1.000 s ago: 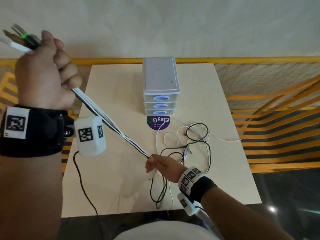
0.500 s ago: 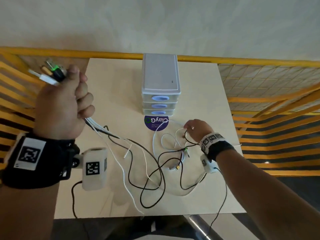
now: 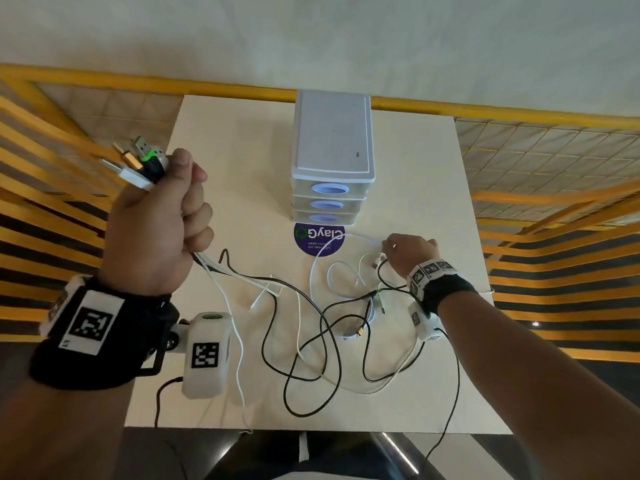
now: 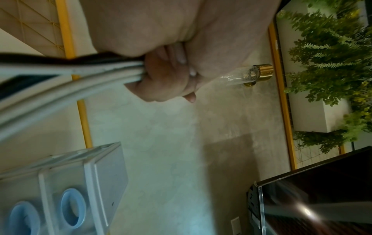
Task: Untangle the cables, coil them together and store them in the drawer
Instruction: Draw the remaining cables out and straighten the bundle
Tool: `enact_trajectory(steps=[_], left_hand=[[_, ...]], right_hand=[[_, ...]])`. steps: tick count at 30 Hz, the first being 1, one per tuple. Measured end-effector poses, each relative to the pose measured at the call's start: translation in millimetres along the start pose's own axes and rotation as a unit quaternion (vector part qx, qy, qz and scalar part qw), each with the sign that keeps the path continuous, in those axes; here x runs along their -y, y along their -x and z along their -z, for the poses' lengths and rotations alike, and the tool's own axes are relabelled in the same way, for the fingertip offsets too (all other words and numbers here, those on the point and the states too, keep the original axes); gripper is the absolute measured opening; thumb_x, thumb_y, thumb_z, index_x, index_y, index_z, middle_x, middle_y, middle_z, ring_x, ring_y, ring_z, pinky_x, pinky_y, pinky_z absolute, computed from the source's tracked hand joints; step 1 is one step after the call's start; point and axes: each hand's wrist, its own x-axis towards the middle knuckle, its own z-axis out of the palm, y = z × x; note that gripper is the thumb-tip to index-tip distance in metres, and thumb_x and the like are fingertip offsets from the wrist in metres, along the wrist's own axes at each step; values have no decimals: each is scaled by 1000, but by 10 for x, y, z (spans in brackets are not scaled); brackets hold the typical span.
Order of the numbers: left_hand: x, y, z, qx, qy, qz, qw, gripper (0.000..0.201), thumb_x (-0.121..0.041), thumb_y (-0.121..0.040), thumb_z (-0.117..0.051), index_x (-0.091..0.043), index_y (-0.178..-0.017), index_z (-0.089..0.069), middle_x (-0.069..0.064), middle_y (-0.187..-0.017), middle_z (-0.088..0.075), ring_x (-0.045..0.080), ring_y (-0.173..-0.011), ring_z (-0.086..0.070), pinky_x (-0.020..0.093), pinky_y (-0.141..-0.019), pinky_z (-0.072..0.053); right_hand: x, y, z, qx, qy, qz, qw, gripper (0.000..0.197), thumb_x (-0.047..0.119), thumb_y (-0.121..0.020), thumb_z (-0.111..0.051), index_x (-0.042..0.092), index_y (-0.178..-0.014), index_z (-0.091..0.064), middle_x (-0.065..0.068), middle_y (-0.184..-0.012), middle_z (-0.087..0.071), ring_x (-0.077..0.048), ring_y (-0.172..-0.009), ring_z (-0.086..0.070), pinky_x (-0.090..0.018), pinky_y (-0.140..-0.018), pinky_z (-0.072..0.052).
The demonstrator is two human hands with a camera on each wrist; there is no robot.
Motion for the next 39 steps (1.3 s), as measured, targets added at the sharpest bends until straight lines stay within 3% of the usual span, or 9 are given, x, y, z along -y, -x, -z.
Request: enact_trajectory(steps=[4, 6, 9, 13, 19, 26, 30, 33, 39], left_hand=[[34, -11, -42, 5, 1, -3, 1000, 37, -40, -108, -43, -25, -76, -55, -10, -54, -23, 3, -37, -18, 14, -38, -18], [47, -6, -78, 8, -1, -4, 1000, 37, -40, -108, -42, -25, -77, -54, -9, -54, -23, 3, -38, -17, 14, -38, -18], [69, 3, -114, 5, -4, -2, 1000, 36, -38, -109, -41, -23, -78, -53, -9, -54, -23, 4, -38, -17, 14, -39, -17], [100, 14, -123, 8, -7, -1, 1000, 35, -37, -109, -41, -21, -79, -53, -9, -53, -23, 4, -38, -17, 14, -39, -17], [138, 20, -123, 2, -11, -11, 1000, 34, -35, -109, -42, -20, -80, -53, -9, -53, -23, 4, -38, -16, 15, -40, -16], [201, 17, -133, -12, -21, -11, 1000, 34, -35, -108, -44, -19, -81, -54, -7, -55, -24, 6, -39, -16, 16, -40, -16], [224, 7, -147, -14, -26, -16, 999, 33, -34, -109, -44, -19, -81, -54, -7, -55, -23, 6, -40, -15, 17, -42, -14], [239, -8, -165, -13, -29, -16, 999, 33, -33, -109, -42, -19, -82, -54, -8, -53, -24, 5, -39, -16, 17, -42, -15], [255, -53, -173, -13, -31, -18, 999, 34, -33, -110, -42, -18, -81, -53, -9, -52, -26, 5, -39, -16, 17, -42, -15]], right_hand=[[65, 75, 86, 59, -53, 7, 997, 27, 23, -98, -41, 38, -107, -63, 7, -80, -77, -17, -85, -71, -35, -87, -58], [94, 63, 88, 85, -15, 20, 996, 34, 20, -98, -45, 41, -117, -64, 8, -93, -76, -16, -92, -71, -34, -92, -57], [125, 6, 14, 73, 83, 63, 992, 29, 34, -96, -55, 41, -123, -64, 7, -124, -67, -19, -113, -65, -31, -90, -50], [155, -55, -97, 44, 129, 105, 985, 22, 32, -93, -65, 36, -114, -67, -1, -124, -55, -27, -119, -58, -37, -92, -48], [119, -104, -116, 9, 158, 143, 977, 29, 53, -92, -63, 32, -113, -68, -2, -121, -57, -26, -116, -54, -39, -98, -43], [63, -96, -33, 85, -50, 100, 990, 35, 60, -91, -61, 33, -112, -63, 9, -100, -70, -15, -97, -63, -34, -91, -51], [-7, -99, -38, 55, -91, 52, 993, 25, 32, -102, -46, 31, -118, -65, -4, -108, -74, -26, -100, -68, -38, -92, -55], [-23, -105, -64, 58, -68, 43, 995, 23, 26, -97, -53, 29, -116, -67, -4, -109, -73, -26, -104, -67, -33, -90, -53], [-59, -158, -58, 68, -13, 81, 994, 27, 13, -93, -63, 22, -118, -72, 0, -121, -70, -21, -119, -61, -26, -100, -43]])
